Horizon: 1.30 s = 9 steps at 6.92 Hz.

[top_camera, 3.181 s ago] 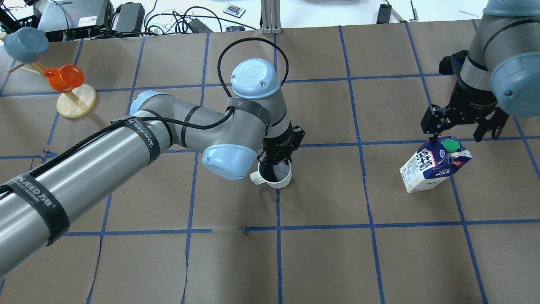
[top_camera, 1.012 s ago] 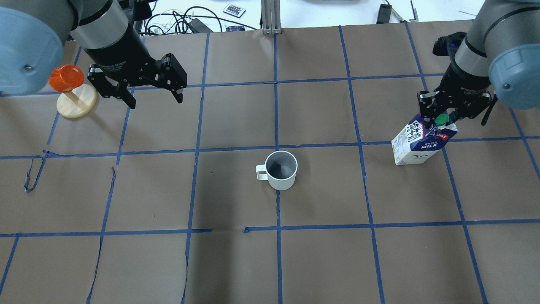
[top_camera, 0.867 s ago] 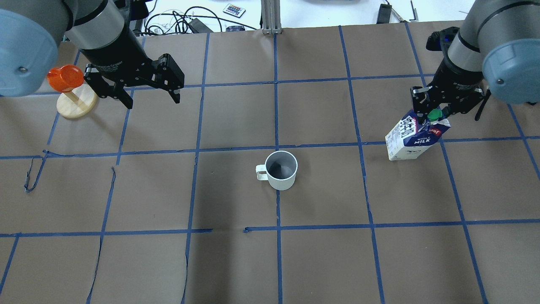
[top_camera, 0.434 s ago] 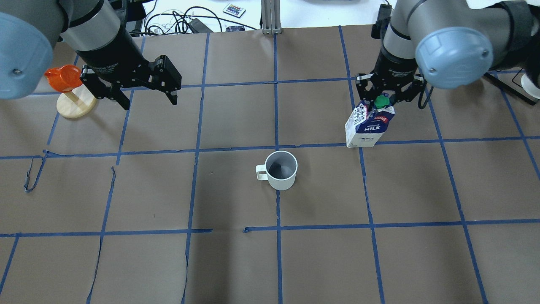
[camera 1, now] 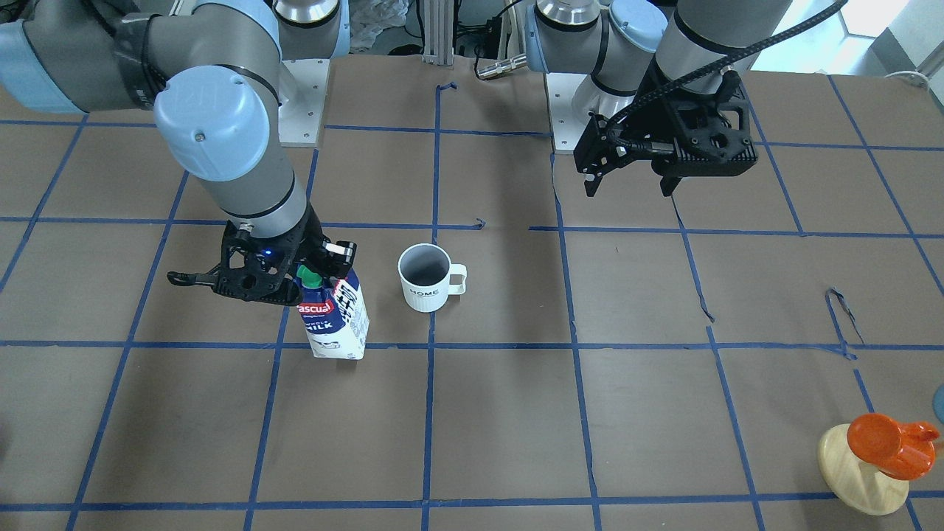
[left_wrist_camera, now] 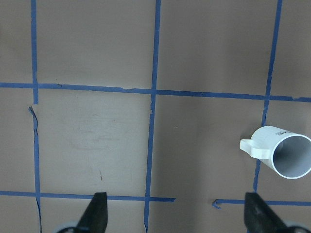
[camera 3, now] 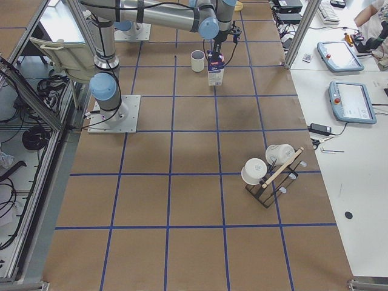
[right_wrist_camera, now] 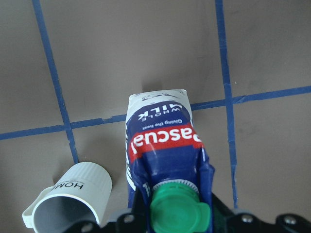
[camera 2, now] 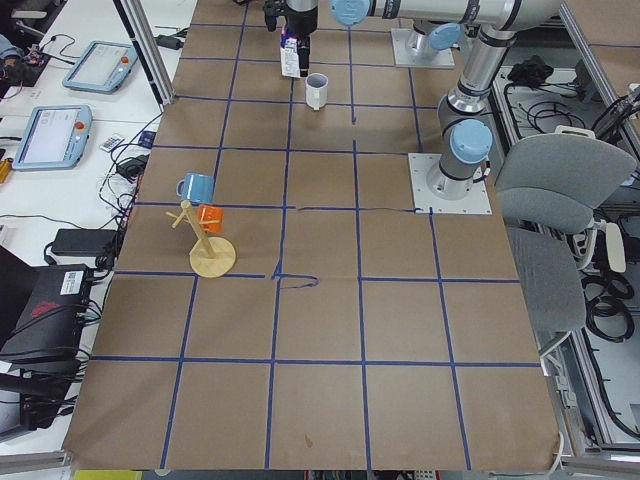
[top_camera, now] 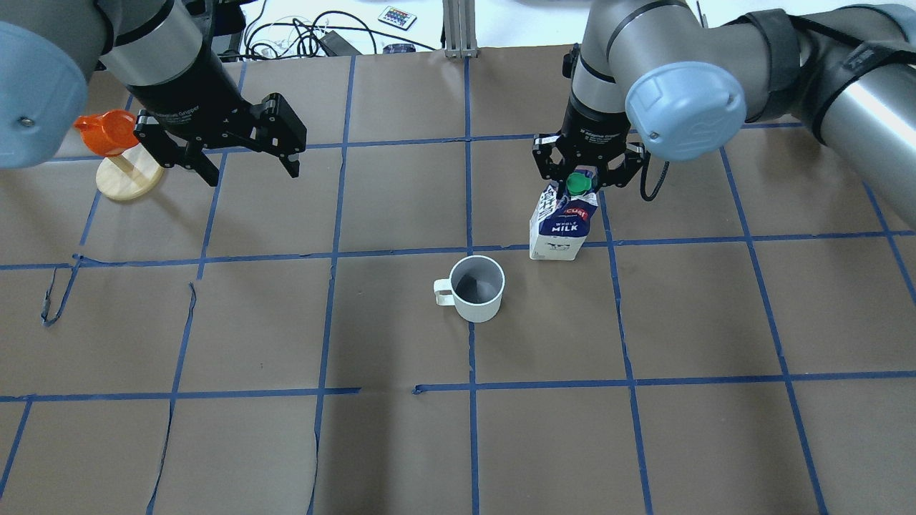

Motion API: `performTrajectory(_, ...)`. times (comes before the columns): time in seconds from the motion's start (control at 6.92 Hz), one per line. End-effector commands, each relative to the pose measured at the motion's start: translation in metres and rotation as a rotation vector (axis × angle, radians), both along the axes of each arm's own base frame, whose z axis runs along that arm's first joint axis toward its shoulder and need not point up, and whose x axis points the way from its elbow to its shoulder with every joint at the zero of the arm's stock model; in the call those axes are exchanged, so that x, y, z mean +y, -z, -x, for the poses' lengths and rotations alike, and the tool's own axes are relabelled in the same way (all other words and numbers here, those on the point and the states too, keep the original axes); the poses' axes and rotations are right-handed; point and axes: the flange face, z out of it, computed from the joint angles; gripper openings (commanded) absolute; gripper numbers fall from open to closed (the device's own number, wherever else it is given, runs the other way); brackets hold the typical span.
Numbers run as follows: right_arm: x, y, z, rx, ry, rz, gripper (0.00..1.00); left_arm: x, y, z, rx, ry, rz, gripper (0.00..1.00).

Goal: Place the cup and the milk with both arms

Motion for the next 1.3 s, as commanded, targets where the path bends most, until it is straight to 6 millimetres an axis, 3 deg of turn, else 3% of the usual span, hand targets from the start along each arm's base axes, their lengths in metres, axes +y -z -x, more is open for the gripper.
performTrajectory(0.0, 0.014, 0.007, -0.029, -0.006, 0.017, -0.028, 0.24, 0.001, 0.000, 0.000, 0.001, 0.000, -0.002, 1.00)
performTrajectory(0.72, 0.039, 0.028, -0.058, 0.011, 0.015, -0.068, 0.25, 0.002, -0.001, 0.000, 0.001, 0.000, -0.002, 1.00)
performTrajectory(0.87, 0.038, 0.028, -0.057, 0.011, 0.016, -0.065, 0.70, 0.002, -0.001, 0.000, 0.001, 0.000, -0.002, 1.00)
performTrajectory(1.01, 0.037, 0.022, -0.055, 0.017, 0.009, -0.052, 1.00, 0.002, -0.001, 0.000, 0.001, 0.000, -0.002, 1.00)
performTrajectory(1.16, 0.034, 0.015, -0.050, 0.013, 0.012, -0.036, 1.00, 0.002, -0.001, 0.000, 0.001, 0.000, -0.002, 1.00)
